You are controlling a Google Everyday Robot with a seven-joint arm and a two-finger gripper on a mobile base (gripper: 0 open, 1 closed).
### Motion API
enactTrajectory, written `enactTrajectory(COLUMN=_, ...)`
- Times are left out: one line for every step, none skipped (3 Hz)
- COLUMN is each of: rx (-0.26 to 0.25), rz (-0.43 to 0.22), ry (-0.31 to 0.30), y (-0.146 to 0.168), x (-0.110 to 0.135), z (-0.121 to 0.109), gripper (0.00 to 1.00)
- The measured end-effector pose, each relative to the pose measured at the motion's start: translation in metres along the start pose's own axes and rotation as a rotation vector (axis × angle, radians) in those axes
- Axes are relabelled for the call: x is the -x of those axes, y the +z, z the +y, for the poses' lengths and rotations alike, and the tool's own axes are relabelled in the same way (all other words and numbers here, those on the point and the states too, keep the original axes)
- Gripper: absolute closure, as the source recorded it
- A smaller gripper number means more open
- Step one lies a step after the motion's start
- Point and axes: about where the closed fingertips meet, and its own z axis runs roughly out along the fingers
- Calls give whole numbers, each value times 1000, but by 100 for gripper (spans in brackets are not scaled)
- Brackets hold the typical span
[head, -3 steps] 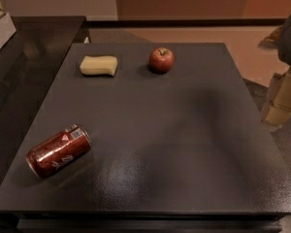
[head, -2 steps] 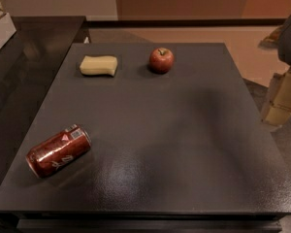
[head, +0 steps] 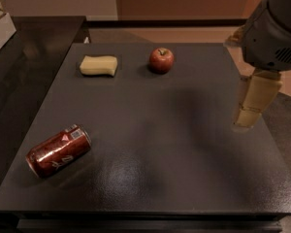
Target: Place coke can upright
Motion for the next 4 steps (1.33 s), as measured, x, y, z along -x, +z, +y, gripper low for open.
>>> enactTrajectory(rx=9, rz=-14, ry=-174, y=11, x=69, z=12, gripper=0)
enactTrajectory(rx=20, rz=-26, ry=-288, y=22, x=118, z=22, gripper=0)
enactTrajectory(rx=45, rz=-12, ry=-402, y=42, x=166, z=33, gripper=0)
enactTrajectory(rx=78, rz=1, ry=-508, y=65, x=209, z=47, gripper=0)
